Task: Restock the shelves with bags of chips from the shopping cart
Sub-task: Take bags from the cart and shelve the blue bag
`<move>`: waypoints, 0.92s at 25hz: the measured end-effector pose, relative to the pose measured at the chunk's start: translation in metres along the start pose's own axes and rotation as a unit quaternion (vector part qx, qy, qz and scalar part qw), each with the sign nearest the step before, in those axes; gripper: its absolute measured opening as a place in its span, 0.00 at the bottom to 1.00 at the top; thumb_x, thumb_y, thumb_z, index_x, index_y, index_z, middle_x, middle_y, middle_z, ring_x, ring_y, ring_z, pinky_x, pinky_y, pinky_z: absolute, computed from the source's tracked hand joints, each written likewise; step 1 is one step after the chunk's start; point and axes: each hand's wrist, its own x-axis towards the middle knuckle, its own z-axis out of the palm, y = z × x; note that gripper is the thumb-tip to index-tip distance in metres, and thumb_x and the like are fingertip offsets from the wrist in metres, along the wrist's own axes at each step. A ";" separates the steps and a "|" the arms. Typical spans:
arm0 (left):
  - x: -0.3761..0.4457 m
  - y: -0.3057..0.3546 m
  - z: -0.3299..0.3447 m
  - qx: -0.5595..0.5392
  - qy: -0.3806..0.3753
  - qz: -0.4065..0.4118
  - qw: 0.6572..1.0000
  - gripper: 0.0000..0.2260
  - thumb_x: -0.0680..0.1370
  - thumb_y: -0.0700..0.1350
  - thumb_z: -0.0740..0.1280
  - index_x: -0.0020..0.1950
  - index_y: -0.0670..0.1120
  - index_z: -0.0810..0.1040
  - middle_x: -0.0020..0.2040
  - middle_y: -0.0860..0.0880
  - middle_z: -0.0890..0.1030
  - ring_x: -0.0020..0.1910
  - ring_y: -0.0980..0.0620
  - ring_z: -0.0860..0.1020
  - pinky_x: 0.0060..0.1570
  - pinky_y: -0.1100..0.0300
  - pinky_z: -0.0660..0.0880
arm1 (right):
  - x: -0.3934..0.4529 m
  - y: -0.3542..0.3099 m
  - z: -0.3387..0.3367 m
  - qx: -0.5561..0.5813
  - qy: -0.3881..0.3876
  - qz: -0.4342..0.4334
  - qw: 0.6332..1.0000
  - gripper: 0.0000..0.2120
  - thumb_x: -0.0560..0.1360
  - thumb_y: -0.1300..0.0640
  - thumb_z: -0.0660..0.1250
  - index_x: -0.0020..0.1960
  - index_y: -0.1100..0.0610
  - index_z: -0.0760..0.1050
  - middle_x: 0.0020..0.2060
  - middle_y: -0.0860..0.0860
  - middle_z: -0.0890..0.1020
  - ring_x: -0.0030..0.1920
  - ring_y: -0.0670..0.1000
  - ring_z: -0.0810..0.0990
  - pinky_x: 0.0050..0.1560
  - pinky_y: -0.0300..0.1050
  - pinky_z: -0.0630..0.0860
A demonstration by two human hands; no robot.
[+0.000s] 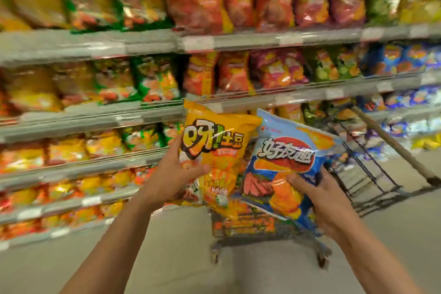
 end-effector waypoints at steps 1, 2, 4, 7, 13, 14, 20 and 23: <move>-0.012 -0.005 -0.017 -0.008 0.017 -0.002 1.000 0.35 0.71 0.51 0.80 0.67 0.76 0.65 0.63 0.65 0.80 0.62 0.55 0.80 0.56 0.37 0.79 | -0.001 -0.003 0.018 -0.018 -0.015 -0.005 1.000 0.21 0.72 0.61 0.73 0.64 0.54 0.77 0.57 0.53 0.86 0.58 0.58 0.84 0.61 0.61 0.79; -0.024 -0.010 -0.035 -0.016 0.037 -0.006 0.999 0.35 0.71 0.51 0.80 0.67 0.75 0.65 0.62 0.66 0.80 0.62 0.58 0.80 0.56 0.38 0.79 | 0.000 -0.004 0.037 -0.031 -0.029 -0.009 0.999 0.20 0.73 0.62 0.73 0.64 0.54 0.77 0.57 0.52 0.86 0.59 0.59 0.83 0.62 0.62 0.79; -0.040 -0.025 -0.058 -0.029 0.065 -0.021 0.997 0.35 0.70 0.52 0.80 0.68 0.74 0.65 0.62 0.68 0.79 0.61 0.61 0.79 0.59 0.41 0.79 | -0.001 0.000 0.068 -0.041 -0.054 -0.010 0.998 0.21 0.72 0.60 0.73 0.64 0.54 0.76 0.56 0.52 0.86 0.58 0.58 0.84 0.61 0.59 0.80; -0.054 -0.057 -0.080 -0.051 0.092 -0.031 0.994 0.36 0.70 0.52 0.80 0.71 0.69 0.66 0.61 0.68 0.80 0.61 0.58 0.79 0.58 0.43 0.80 | 0.002 0.014 0.105 -0.041 -0.076 0.008 0.996 0.25 0.69 0.55 0.74 0.65 0.52 0.76 0.55 0.52 0.87 0.56 0.57 0.85 0.57 0.57 0.82; -0.039 -0.085 -0.144 -0.105 0.108 -0.063 0.987 0.36 0.68 0.53 0.81 0.70 0.68 0.68 0.60 0.63 0.82 0.54 0.57 0.84 0.37 0.55 0.83 | 0.040 0.041 0.170 0.019 -0.076 0.036 0.996 0.26 0.68 0.54 0.76 0.64 0.44 0.76 0.55 0.50 0.87 0.53 0.55 0.87 0.45 0.50 0.85; -0.035 -0.088 -0.161 -0.102 0.109 -0.068 0.986 0.36 0.68 0.53 0.81 0.70 0.68 0.68 0.61 0.61 0.82 0.55 0.55 0.84 0.40 0.50 0.84 | 0.049 0.044 0.184 0.025 -0.079 0.037 0.996 0.26 0.68 0.54 0.76 0.64 0.44 0.77 0.55 0.50 0.87 0.52 0.55 0.87 0.43 0.48 0.85; -0.056 -0.089 -0.265 -0.079 0.197 -0.079 0.974 0.37 0.68 0.50 0.82 0.70 0.68 0.67 0.60 0.62 0.82 0.55 0.60 0.83 0.40 0.63 0.82 | 0.067 0.052 0.293 0.068 -0.118 0.089 0.987 0.22 0.68 0.57 0.72 0.63 0.53 0.78 0.48 0.53 0.88 0.43 0.55 0.88 0.38 0.49 0.85; -0.074 -0.094 -0.307 -0.059 0.199 -0.069 0.976 0.44 0.68 0.49 0.81 0.76 0.65 0.60 0.61 0.63 0.81 0.59 0.60 0.81 0.51 0.63 0.81 | 0.058 0.052 0.345 0.119 -0.216 0.139 0.959 0.11 0.73 0.61 0.70 0.51 0.65 0.73 0.33 0.59 0.75 0.25 0.55 0.73 0.31 0.48 0.72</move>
